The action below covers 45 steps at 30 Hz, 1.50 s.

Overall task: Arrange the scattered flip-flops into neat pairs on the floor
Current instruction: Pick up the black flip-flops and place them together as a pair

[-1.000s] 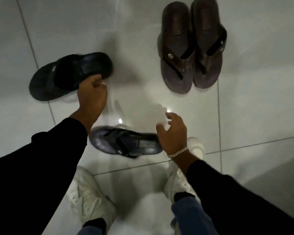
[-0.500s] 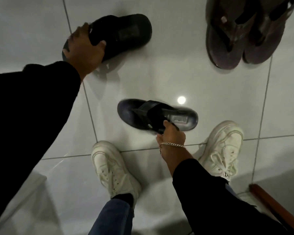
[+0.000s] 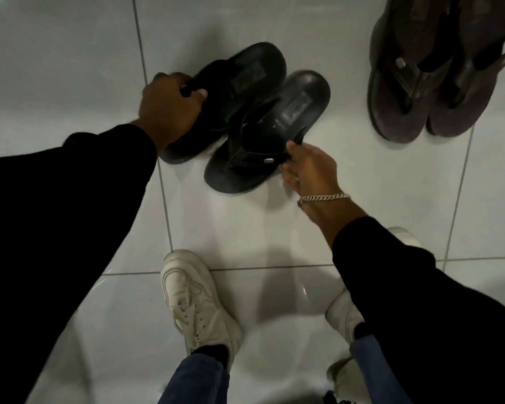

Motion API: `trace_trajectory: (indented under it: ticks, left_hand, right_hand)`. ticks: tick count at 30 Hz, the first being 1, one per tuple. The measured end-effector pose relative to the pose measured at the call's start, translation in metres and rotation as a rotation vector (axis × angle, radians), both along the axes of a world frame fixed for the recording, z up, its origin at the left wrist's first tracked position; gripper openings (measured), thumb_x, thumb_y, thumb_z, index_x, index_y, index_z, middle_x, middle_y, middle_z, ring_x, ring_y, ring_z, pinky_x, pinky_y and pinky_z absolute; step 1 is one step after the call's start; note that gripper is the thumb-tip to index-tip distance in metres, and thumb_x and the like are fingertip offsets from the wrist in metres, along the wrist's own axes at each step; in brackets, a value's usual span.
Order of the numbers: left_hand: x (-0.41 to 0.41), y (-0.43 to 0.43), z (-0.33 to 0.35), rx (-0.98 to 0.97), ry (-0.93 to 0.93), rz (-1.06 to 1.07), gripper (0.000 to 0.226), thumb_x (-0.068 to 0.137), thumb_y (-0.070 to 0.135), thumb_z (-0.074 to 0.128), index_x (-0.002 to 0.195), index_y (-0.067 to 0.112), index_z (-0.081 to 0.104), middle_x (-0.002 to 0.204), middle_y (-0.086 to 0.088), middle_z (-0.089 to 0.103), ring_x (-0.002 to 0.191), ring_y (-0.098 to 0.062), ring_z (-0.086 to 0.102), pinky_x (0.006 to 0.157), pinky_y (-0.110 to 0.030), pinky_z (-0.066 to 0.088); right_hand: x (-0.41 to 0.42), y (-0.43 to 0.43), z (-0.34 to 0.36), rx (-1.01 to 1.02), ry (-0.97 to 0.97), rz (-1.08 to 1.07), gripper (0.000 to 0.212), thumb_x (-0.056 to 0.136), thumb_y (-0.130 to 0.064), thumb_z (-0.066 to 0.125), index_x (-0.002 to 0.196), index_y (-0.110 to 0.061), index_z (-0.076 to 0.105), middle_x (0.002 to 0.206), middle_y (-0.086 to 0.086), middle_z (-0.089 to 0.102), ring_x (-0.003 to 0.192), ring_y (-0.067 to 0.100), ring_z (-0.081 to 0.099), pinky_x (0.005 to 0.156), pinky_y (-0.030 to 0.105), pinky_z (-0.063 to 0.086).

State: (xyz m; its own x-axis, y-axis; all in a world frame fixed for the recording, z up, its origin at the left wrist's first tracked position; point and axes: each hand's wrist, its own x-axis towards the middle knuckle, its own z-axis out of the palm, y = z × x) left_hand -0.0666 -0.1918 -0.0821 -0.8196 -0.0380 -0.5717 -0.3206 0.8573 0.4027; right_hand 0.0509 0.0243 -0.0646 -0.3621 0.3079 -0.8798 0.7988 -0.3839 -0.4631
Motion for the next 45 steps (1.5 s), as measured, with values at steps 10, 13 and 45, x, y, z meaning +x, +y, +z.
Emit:
trace_trajectory:
  ticks: [10, 13, 45]
  left_hand:
    - [0.057, 0.011, 0.003, 0.103, 0.004, 0.44, 0.052, 0.087, 0.056, 0.057, 0.125, 0.021, 0.062, 0.124, -0.008, 0.068, 0.116, -0.024, 0.061, 0.095, -0.025, 0.042]
    - [0.061, 0.011, 0.009, 0.167, 0.018, 0.638, 0.049, 0.086, 0.051, 0.061, 0.124, 0.02, 0.063, 0.127, -0.003, 0.067, 0.119, -0.02, 0.059, 0.105, -0.03, 0.046]
    - [0.002, -0.182, 0.006, 0.272, 0.066, 0.955, 0.032, 0.063, 0.052, 0.075, 0.082, 0.026, 0.077, 0.098, -0.002, 0.077, 0.091, -0.019, 0.073, 0.093, -0.044, 0.057]
  right_hand:
    - [-0.036, -0.001, -0.003, 0.367, 0.134, 0.435, 0.037, 0.08, -0.024, 0.062, 0.117, -0.026, 0.06, 0.099, -0.006, 0.065, 0.096, 0.016, 0.062, 0.093, 0.028, 0.049]
    - [-0.046, -0.004, 0.003, 0.343, 0.187, 0.55, 0.029, 0.079, -0.019, 0.063, 0.106, -0.028, 0.067, 0.09, -0.007, 0.068, 0.093, 0.017, 0.066, 0.092, 0.032, 0.053]
    - [-0.112, -0.17, -0.018, -0.18, 0.288, 0.38, 0.055, 0.085, 0.013, 0.035, 0.14, 0.005, 0.036, 0.142, 0.023, 0.048, 0.128, 0.04, 0.049, 0.065, 0.021, 0.049]
